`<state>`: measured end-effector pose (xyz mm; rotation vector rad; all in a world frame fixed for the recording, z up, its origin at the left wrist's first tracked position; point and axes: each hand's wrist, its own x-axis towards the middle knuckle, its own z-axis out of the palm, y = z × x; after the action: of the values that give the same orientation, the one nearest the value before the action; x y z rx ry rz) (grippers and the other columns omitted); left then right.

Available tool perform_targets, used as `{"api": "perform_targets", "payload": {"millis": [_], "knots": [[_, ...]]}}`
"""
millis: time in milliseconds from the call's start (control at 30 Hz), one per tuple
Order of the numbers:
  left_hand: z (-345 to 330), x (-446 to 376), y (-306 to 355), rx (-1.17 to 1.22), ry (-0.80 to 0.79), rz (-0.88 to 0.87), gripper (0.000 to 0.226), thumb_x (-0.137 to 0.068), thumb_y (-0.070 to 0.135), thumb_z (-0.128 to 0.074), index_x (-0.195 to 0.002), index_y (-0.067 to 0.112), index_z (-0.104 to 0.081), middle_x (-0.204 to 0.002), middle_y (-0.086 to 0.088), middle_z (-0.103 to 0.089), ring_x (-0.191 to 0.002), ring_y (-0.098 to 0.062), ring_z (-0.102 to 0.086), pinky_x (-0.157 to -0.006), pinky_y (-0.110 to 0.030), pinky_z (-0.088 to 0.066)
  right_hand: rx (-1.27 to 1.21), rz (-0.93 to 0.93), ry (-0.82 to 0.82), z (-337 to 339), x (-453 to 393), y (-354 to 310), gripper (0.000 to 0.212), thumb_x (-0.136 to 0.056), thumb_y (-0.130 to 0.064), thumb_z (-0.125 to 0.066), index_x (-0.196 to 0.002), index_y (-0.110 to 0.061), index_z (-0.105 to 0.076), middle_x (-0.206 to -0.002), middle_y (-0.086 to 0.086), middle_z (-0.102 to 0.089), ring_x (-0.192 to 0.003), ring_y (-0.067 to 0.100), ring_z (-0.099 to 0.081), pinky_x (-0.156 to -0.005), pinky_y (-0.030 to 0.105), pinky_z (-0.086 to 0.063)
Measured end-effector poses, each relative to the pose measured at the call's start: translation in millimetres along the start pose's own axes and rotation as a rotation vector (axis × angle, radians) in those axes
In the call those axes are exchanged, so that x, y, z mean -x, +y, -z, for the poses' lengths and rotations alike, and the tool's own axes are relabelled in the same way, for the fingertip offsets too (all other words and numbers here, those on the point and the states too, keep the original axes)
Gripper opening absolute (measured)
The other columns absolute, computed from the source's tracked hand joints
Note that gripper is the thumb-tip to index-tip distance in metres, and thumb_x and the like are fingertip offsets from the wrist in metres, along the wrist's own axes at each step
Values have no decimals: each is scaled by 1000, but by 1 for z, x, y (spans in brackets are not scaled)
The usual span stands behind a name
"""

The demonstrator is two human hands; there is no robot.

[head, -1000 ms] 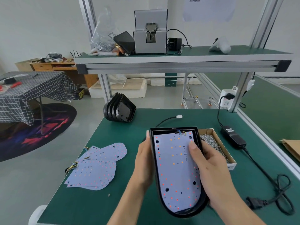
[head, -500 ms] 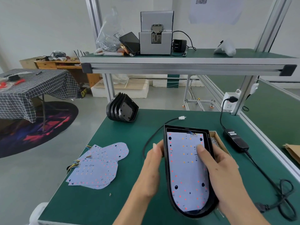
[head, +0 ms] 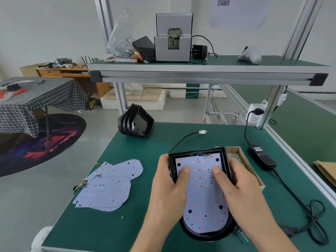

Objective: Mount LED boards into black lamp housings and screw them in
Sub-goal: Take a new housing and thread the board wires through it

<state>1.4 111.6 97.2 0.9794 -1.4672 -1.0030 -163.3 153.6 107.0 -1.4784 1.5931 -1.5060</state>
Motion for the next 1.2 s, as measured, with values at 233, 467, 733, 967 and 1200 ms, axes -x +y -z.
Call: {"api": "perform_targets", "payload": {"millis": [233, 467, 733, 967, 1200], "knots": [[-5, 3, 5, 21, 5, 48, 19, -106, 25, -55, -100, 42, -57, -97, 12, -70, -80, 1, -63, -64, -10, -52, 6, -20, 46, 3, -1, 3, 6, -98, -39, -66, -96, -38, -72, -65, -9, -64, -57, 7, -50, -54, 12, -42], [-7, 1, 4, -18, 2, 76, 13, -104, 31, -58, -99, 43, -55, -98, 17, -71, -87, -9, -66, -72, -12, -52, -20, -9, 85, 0, 0, 5, 14, -100, -30, -68, -93, -41, -73, -74, -16, -73, -63, -2, -61, -56, 7, -43], [-4, 11, -1, -25, -162, 199, 24, -93, 35, -69, -105, 53, -58, -107, 26, -73, -96, 2, -71, -68, -11, -55, -15, -54, 134, 0, -5, 12, 27, -99, -28, -67, -75, -41, -68, -55, -22, -54, -50, 0, -44, -49, 8, -36], [-8, 12, -5, -69, -124, 223, 13, -97, 26, -67, -104, 37, -67, -100, 18, -76, -92, -10, -73, -66, -18, -58, -9, -99, 89, 5, -3, 17, 12, -97, -37, -67, -86, -35, -71, -60, 1, -57, -50, 8, -43, -47, 15, -38], [-14, 14, -4, -73, -82, 201, 8, -97, 25, -69, -99, 32, -67, -92, 19, -75, -80, -6, -70, -58, -11, -50, 28, -102, 111, 5, -5, 30, 36, -100, -38, -64, -68, -25, -57, -55, -15, -36, -52, 7, -31, -50, 23, -27]]}}
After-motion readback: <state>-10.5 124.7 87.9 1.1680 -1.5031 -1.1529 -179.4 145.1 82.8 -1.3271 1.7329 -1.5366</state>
